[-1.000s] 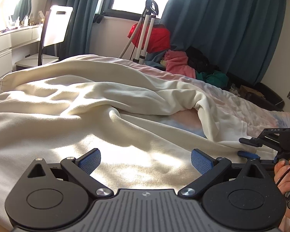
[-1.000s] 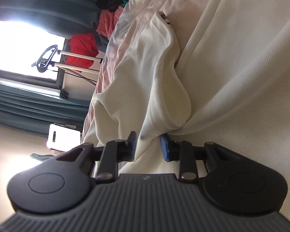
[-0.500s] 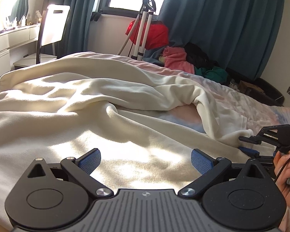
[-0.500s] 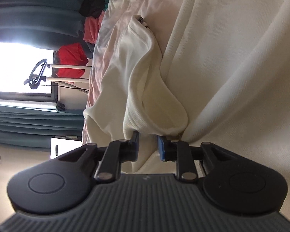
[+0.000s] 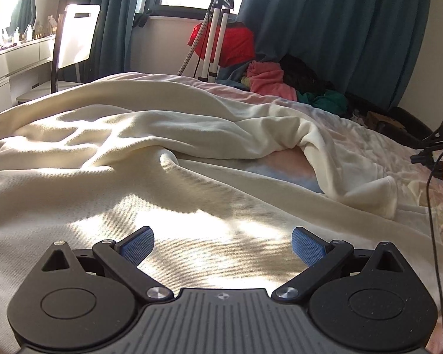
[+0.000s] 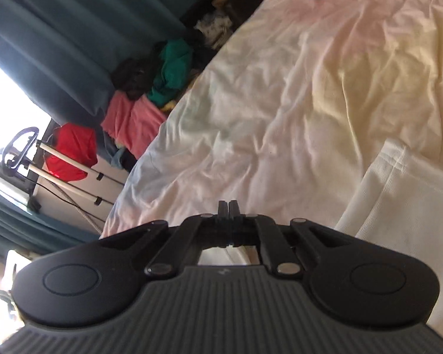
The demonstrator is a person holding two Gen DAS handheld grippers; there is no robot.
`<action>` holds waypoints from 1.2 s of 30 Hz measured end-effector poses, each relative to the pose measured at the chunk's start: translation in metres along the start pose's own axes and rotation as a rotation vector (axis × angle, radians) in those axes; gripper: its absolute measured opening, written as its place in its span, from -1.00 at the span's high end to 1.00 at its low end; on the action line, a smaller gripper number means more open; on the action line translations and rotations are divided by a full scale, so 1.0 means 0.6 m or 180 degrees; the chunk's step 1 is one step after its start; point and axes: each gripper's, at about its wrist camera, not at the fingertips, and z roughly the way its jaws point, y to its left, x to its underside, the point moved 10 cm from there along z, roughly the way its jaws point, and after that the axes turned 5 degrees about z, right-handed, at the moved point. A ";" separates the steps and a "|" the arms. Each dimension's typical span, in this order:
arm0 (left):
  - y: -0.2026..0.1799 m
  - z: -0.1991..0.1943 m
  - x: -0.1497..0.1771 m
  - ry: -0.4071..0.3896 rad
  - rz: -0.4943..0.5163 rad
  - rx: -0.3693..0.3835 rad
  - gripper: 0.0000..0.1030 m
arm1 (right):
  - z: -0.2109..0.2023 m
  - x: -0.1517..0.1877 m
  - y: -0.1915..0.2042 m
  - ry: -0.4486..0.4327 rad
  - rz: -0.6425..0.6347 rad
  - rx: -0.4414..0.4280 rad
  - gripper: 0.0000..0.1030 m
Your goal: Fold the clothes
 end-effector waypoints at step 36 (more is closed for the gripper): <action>0.012 0.039 0.012 0.0189 -0.0267 0.0300 -0.95 | -0.061 -0.103 0.248 -0.1179 -0.2017 0.0421 0.86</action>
